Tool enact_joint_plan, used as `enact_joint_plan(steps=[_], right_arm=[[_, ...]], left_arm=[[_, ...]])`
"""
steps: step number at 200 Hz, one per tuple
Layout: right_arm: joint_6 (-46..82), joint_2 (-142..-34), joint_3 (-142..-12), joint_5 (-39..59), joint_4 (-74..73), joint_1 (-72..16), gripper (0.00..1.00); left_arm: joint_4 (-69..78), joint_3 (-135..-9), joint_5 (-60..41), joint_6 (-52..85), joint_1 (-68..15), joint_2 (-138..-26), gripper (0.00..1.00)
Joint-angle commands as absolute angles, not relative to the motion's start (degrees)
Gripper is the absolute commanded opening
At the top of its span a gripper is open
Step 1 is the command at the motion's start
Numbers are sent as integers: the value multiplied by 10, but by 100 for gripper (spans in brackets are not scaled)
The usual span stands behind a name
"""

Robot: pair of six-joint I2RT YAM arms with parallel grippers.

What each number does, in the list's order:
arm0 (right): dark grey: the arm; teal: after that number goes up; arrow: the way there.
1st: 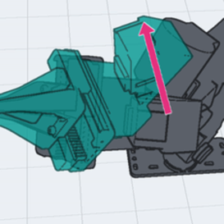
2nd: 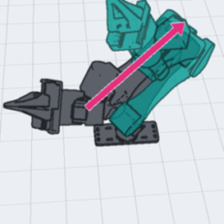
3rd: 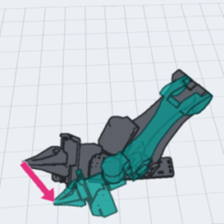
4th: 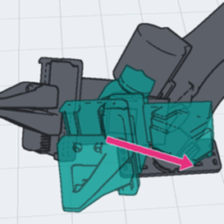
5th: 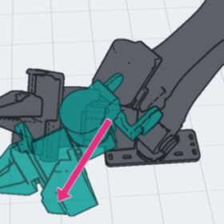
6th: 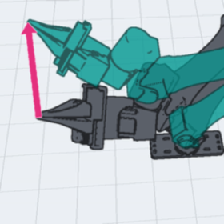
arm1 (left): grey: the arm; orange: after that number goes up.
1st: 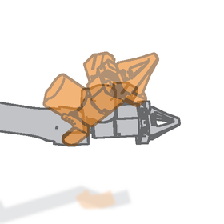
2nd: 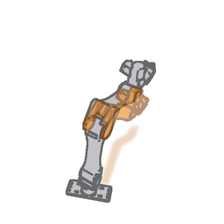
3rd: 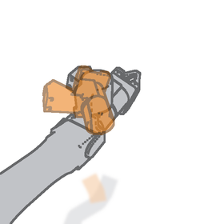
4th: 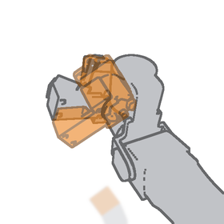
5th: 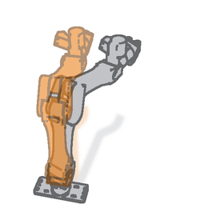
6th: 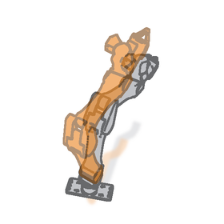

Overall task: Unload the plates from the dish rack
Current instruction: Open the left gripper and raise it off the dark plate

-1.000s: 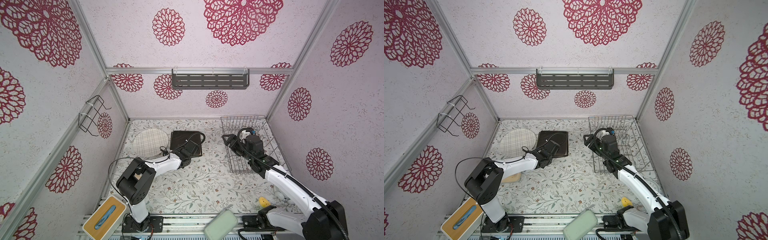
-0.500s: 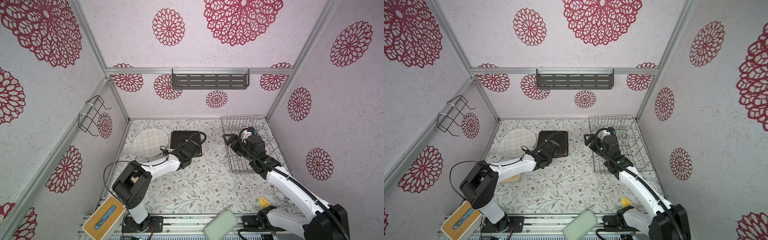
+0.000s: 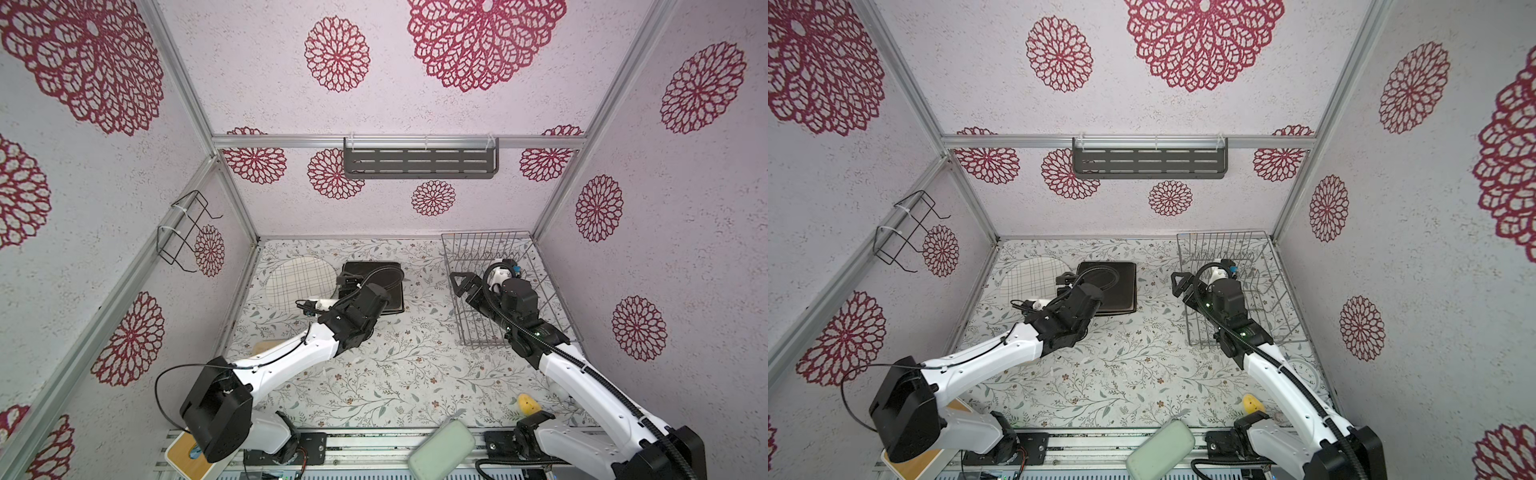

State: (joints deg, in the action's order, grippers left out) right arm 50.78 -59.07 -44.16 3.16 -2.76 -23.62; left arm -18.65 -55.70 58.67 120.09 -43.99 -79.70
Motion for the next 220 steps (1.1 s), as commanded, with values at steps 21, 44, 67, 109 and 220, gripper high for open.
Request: enact_joint_plan(steps=[21,44,67,109,220], right_arm=[[471,-568,-426,-8,-67,-224,99],[463,-567,-416,-13,-82,-218,99],[438,-576,-423,-23,-63,-215,99],[411,-584,-423,-46,-44,-210,99],[350,-566,-372,-81,-100,-193,99]], left_arm=[[-205,-521,747,1102,-445,-729,97],[-199,-524,799,1002,-444,-708,97],[-139,-524,829,830,-440,-689,97],[20,-480,807,599,-406,-650,97],[318,-427,501,11,-355,-667,97]])
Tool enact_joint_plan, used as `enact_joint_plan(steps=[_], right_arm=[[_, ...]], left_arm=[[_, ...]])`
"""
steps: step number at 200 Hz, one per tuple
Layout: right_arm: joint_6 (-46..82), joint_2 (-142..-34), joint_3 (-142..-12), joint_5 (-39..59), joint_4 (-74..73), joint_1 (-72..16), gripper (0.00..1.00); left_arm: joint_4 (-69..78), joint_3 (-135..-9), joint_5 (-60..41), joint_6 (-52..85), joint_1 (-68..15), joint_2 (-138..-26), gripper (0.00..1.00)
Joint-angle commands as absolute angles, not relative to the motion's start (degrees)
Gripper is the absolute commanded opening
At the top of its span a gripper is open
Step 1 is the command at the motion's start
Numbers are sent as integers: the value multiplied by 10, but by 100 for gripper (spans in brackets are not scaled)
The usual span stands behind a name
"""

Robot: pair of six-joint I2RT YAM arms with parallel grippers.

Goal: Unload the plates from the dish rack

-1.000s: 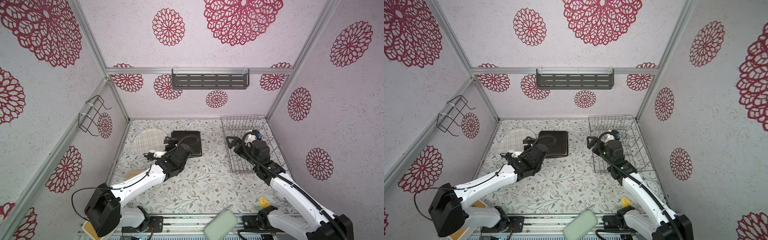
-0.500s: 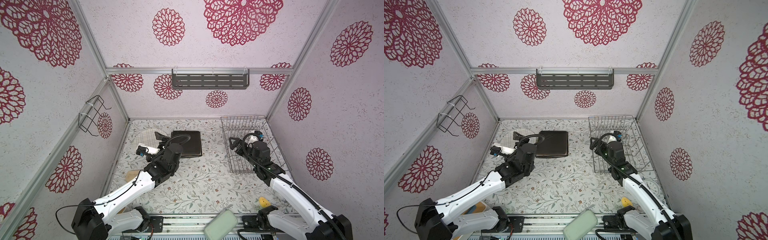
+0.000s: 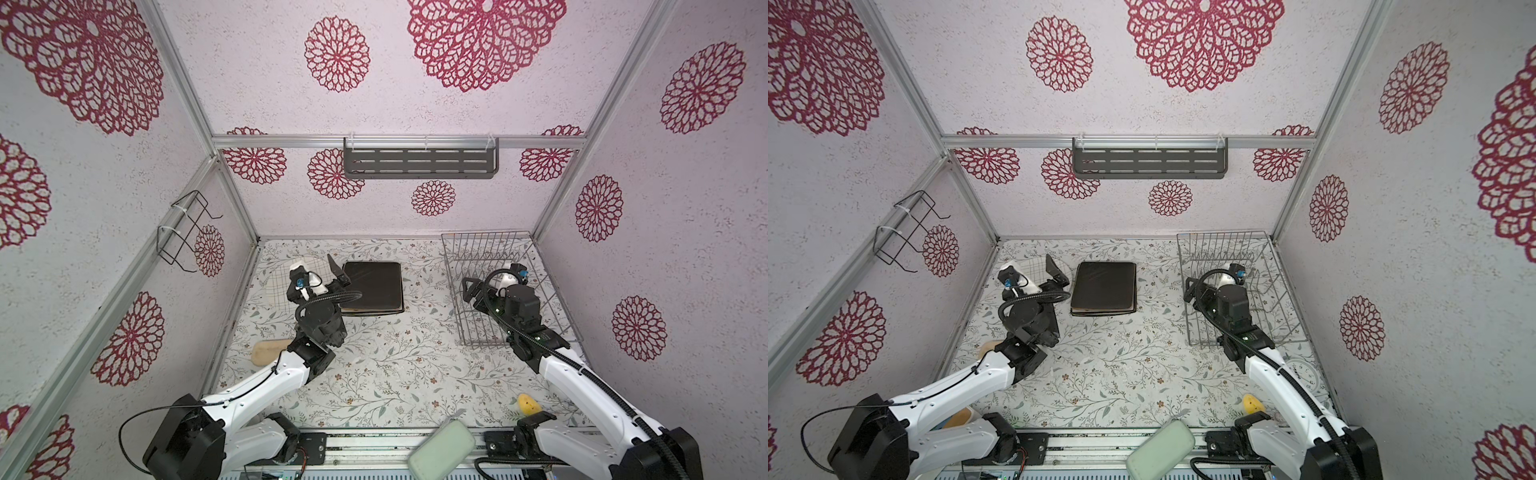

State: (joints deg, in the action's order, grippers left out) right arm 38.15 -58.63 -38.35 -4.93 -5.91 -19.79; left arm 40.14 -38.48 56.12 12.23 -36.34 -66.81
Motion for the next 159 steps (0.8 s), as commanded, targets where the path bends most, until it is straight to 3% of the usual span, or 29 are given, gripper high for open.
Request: enact_joint_plan(steps=[1,94,134,159], right_arm=[[349,-564,-371,-81,-101,-192,99],[234,-530,-360,-184,-94,-181,99],[211,-550,-354,-236,-88,-171,99],[188,-565,-354,-235,-90,-166,99]], left_arm=[[315,-428,502,8,-355,-667,97],[330,-415,574,-153,-305,-733,97],[499,-344,610,-215,-249,-778,97],[552,-279,570,-157,-219,-757,97]])
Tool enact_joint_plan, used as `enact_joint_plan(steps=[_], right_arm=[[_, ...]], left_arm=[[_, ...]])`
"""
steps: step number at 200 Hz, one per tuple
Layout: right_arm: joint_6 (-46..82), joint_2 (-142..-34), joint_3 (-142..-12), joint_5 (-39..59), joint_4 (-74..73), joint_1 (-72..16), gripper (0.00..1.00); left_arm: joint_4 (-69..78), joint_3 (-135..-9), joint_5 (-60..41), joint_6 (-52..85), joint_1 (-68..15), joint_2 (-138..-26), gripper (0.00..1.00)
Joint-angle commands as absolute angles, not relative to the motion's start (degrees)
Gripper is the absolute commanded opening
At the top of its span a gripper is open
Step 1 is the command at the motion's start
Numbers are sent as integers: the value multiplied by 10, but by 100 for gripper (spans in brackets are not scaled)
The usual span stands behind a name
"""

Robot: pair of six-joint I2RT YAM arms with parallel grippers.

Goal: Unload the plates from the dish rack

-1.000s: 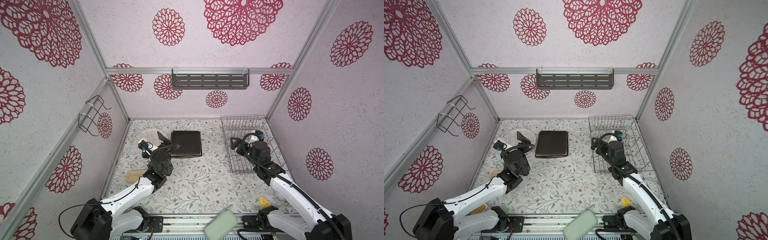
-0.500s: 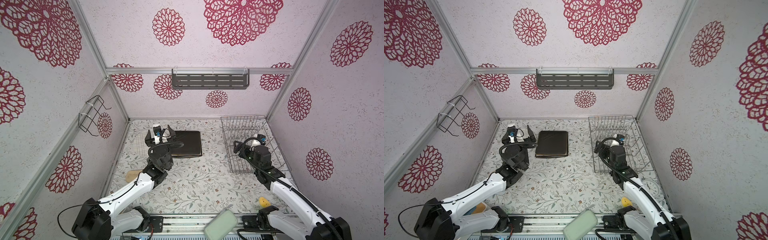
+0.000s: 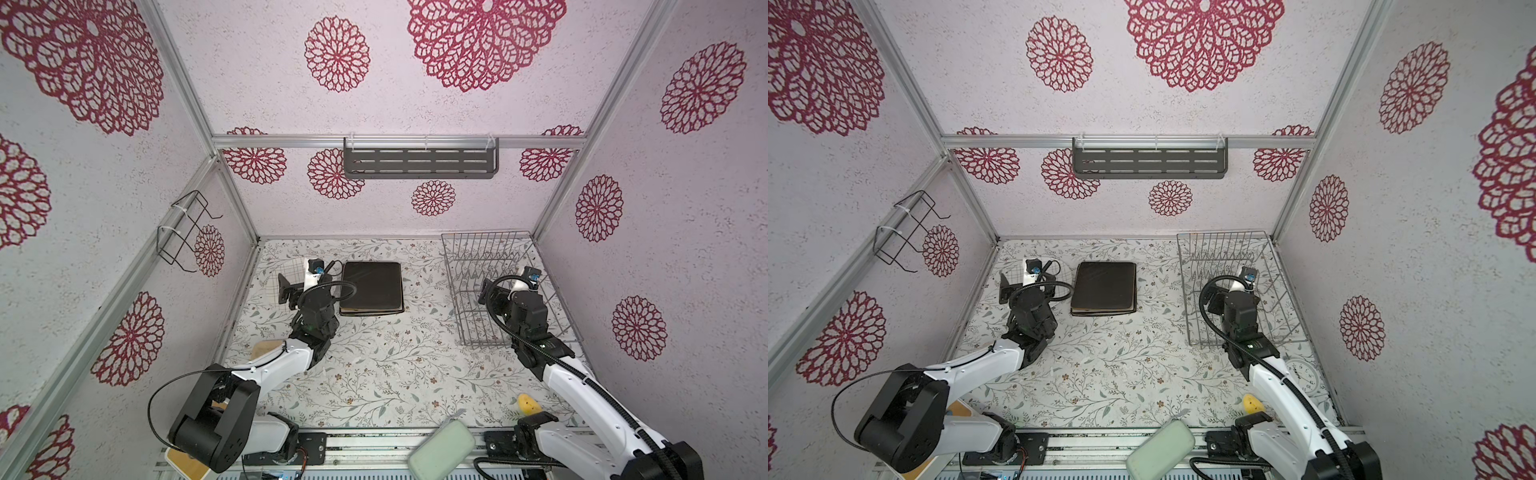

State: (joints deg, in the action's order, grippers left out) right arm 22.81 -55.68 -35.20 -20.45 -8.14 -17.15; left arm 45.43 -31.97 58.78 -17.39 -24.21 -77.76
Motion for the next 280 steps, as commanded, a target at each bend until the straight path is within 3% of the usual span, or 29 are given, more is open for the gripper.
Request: enact_joint_plan(steps=[1,37,55,75,111,144,190,234,280], right_arm=[[187,-566,-354,-237,-90,-166,99],[159,-571,-346,-253,-97,-156,99],[155,-571,-338,-261,-100,-150,99],[156,-574,-329,-260,-104,-145,99],[164,-584,-330,-261,-98,-143,99],[161,-583,-337,-276,-86,-141,99],[151,-578,-338,-298,-66,-139,99],[137,-581,-301,-353,-122,-136,99],[62,-642,-229,-428,-301,-132,99]], left_arm=[[550,-277,568,-152,-218,-754,97],[431,-206,431,27,-123,-662,97],[418,-175,327,58,-67,-627,97],[427,-154,289,82,-26,-611,97],[449,-146,219,84,34,-660,97],[564,-140,137,67,50,-753,97],[763,-128,81,60,67,-917,97],[657,-169,85,70,73,-896,97],[512,-243,88,72,74,-895,97]])
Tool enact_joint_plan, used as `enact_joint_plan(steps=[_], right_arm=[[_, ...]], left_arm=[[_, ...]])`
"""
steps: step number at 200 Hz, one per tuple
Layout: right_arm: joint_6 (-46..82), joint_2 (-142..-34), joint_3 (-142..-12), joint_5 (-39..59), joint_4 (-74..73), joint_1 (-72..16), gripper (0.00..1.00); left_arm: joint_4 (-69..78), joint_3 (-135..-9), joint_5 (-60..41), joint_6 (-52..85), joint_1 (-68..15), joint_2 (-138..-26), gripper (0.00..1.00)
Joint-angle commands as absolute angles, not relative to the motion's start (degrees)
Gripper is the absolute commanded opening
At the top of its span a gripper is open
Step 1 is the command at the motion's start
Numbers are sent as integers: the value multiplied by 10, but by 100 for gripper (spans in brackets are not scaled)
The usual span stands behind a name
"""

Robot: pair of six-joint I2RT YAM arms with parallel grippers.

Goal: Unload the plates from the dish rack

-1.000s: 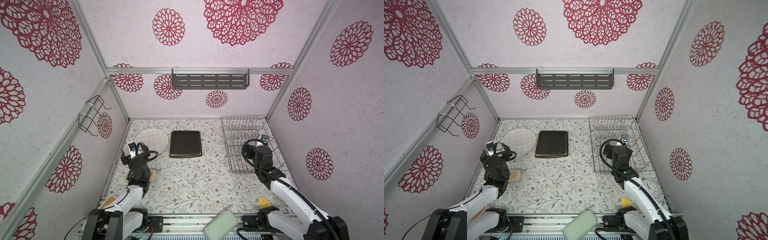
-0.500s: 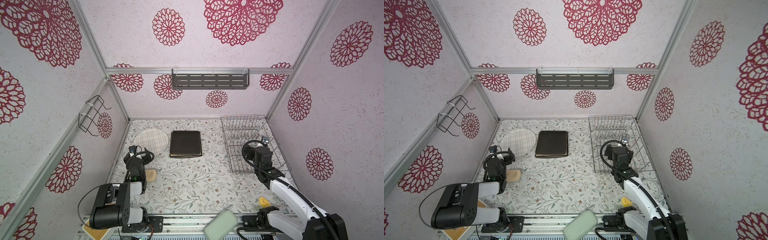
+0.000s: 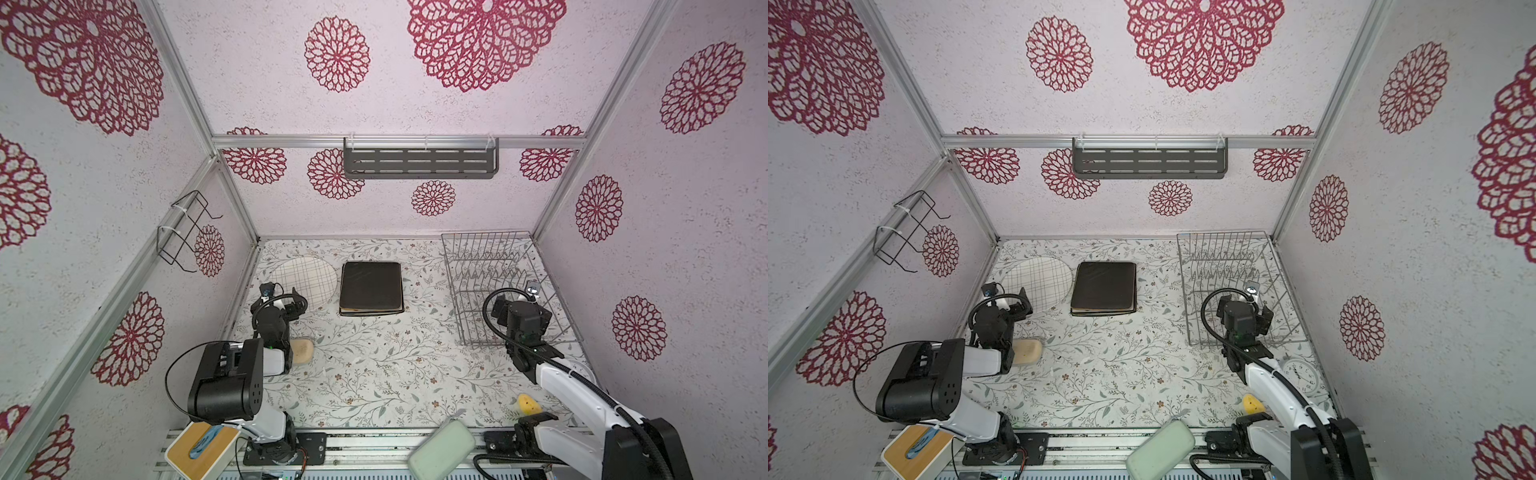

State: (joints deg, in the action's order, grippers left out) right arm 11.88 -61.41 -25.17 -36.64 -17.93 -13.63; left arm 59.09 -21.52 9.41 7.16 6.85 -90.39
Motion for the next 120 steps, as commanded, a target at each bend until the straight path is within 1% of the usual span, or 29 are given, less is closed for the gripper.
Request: enact_joint_plan(steps=[1,24,74,120], right_arm=[[60,-644,-227,-428,-306,-132,99],[20,-694,-187,-415,-431,-123,99],[-20,-777,-157,-344,-580,-103,99],[4,-800,-148,-262,-617,-65,99]], left_arm=[[513,-242,89,72,75,-894,97],[517,-239,84,74,75,-893,97],[516,-241,86,72,76,-894,97],[516,-241,86,72,75,-895,97]])
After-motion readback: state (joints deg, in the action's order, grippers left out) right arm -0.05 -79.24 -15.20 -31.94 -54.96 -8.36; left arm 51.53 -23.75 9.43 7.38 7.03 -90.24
